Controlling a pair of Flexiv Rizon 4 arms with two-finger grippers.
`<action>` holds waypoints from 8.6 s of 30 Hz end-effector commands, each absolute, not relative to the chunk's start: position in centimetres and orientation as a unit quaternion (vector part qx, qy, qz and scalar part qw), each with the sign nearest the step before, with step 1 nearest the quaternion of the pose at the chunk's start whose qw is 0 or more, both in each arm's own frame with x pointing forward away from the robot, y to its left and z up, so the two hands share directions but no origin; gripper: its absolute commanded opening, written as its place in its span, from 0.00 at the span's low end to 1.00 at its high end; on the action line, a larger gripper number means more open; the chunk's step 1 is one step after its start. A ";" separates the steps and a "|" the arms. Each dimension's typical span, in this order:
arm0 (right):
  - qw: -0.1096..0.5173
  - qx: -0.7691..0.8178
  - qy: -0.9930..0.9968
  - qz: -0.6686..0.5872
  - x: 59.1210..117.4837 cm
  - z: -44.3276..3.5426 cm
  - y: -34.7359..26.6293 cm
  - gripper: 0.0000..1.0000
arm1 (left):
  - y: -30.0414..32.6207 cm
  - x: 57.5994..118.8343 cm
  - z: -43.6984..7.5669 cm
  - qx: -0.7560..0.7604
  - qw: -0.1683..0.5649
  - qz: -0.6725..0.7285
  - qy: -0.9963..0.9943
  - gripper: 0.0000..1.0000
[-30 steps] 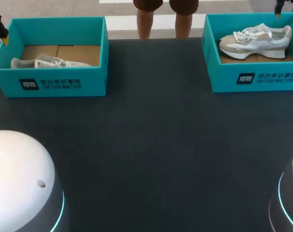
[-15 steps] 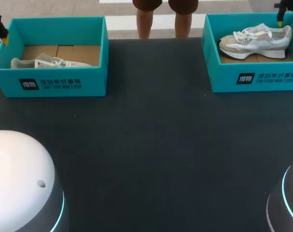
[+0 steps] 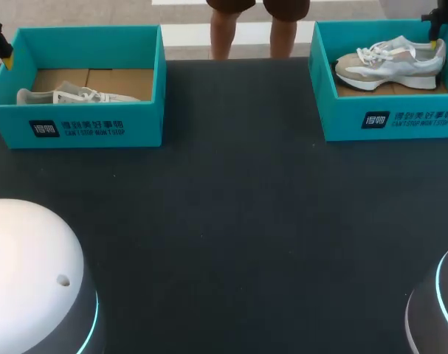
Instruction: Take the shoe out of the shoebox, open the shoe tongue, remove and reinsert the insole, then place the shoe into the shoebox
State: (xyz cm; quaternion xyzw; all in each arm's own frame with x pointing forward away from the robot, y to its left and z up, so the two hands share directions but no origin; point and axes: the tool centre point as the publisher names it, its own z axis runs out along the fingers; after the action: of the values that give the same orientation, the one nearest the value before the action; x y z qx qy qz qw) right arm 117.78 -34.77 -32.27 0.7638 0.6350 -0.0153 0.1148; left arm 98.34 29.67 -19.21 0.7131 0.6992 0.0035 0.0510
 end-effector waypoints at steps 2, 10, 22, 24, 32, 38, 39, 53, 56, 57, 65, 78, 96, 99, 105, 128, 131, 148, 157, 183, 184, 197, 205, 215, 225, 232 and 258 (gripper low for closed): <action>0.082 0.763 0.640 -0.038 118.6 -33.8 -34.4 0.50 | 29.7 98.3 -19.2 0.713 0.051 0.005 0.699 1.00; 0.073 0.757 0.648 -0.052 117.9 -35.4 -34.1 0.44 | 29.7 98.3 -19.2 0.713 0.051 0.005 0.699 1.00; 0.093 0.745 0.657 -0.065 115.8 -34.0 -34.3 0.00 | 29.7 98.3 -19.2 0.713 0.051 0.005 0.699 1.00; 0.099 0.743 0.658 -0.066 115.3 -33.0 -34.0 0.00 | 29.7 98.3 -19.2 0.713 0.051 0.005 0.699 1.00; 0.132 0.759 0.634 -0.062 113.4 -28.2 -33.3 0.00 | 29.7 98.3 -19.2 0.713 0.051 0.005 0.699 1.00; 0.148 0.777 0.610 -0.044 112.7 -24.7 -31.7 0.00 | 29.7 98.3 -19.2 0.713 0.051 0.005 0.699 1.00; 0.153 0.778 0.607 -0.044 112.7 -24.1 -31.5 0.00 | 29.7 98.3 -19.2 0.713 0.051 0.005 0.699 1.00; 0.202 0.793 0.575 -0.001 110.5 -16.2 -26.0 0.00 | 29.7 98.3 -19.2 0.713 0.051 0.005 0.699 1.00; 0.215 0.782 0.585 0.009 109.6 -14.8 -24.5 0.00 | 29.7 98.3 -19.2 0.713 0.051 0.005 0.699 1.00; 0.216 0.785 0.581 0.006 109.2 -14.4 -24.0 0.00 | 29.7 98.3 -19.2 0.713 0.051 0.005 0.699 1.00; 0.217 0.781 0.585 0.017 105.0 -13.2 -19.9 0.00 | 29.7 98.3 -19.2 0.713 0.051 0.005 0.699 1.00; 0.191 0.790 0.583 0.020 95.7 -12.9 -12.9 0.00 | 29.7 98.3 -19.2 0.713 0.051 0.005 0.699 1.00; 0.142 0.801 0.581 0.001 83.4 -13.6 -1.1 0.00 | 29.7 98.3 -19.2 0.713 0.051 0.005 0.699 1.00; 0.142 0.801 0.581 0.001 83.4 -13.6 -1.1 0.00 | 29.7 98.3 -19.2 0.713 0.051 0.005 0.699 1.00; 0.142 0.801 0.581 0.001 83.4 -13.6 -1.1 0.00 | 29.7 98.3 -19.2 0.713 0.051 0.005 0.699 1.00; 0.146 0.820 0.553 -0.014 77.6 -16.1 2.0 0.00 | 29.7 98.3 -19.2 0.713 0.051 0.005 0.699 1.00; 0.140 0.825 0.547 -0.012 75.8 -16.6 2.8 0.00 | 29.7 98.3 -19.2 0.713 0.051 0.005 0.699 1.00; 0.129 0.806 0.577 -0.026 70.7 -24.2 8.1 0.00 | 29.7 98.3 -19.2 0.713 0.051 0.005 0.699 1.00; 0.126 0.813 0.568 -0.026 70.6 -29.6 8.9 0.00 | 29.7 98.3 -19.2 0.713 0.051 0.005 0.699 1.00; 0.113 0.816 0.565 -0.043 71.8 -38.2 9.4 0.37 | 29.7 98.3 -19.2 0.713 0.051 0.005 0.699 1.00; 0.113 0.817 0.564 -0.043 71.7 -38.2 9.3 0.44 | 29.7 98.3 -19.2 0.713 0.051 0.005 0.699 1.00; 0.111 0.806 0.581 -0.023 70.6 -32.0 9.2 1.00 | 29.7 98.3 -19.2 0.713 0.051 0.005 0.699 1.00; 0.109 0.792 0.600 0.003 70.1 -26.8 8.7 1.00 | 29.7 98.3 -19.2 0.713 0.051 0.005 0.699 1.00; 0.082 0.567 0.814 0.097 70.8 -20.9 8.6 1.00 | 29.7 98.3 -19.2 0.713 0.051 0.005 0.699 1.00; 0.082 0.567 0.814 0.097 70.8 -20.9 8.6 1.00 | 29.7 98.3 -19.2 0.713 0.051 0.005 0.699 1.00; 0.082 0.567 0.814 0.097 70.8 -20.9 8.6 1.00 | 29.7 98.3 -19.2 0.713 0.051 0.005 0.699 1.00; 0.054 0.167 0.957 0.232 70.9 -19.7 6.3 1.00 | 29.7 98.3 -19.2 0.713 0.051 0.005 0.699 1.00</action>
State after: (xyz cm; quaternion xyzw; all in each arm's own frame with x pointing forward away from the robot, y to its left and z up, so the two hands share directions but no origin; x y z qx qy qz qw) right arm 71.12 7.31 -19.15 0.2981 0.9398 0.1521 0.0696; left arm 98.34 29.67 -19.22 0.7131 0.6992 0.0034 0.0511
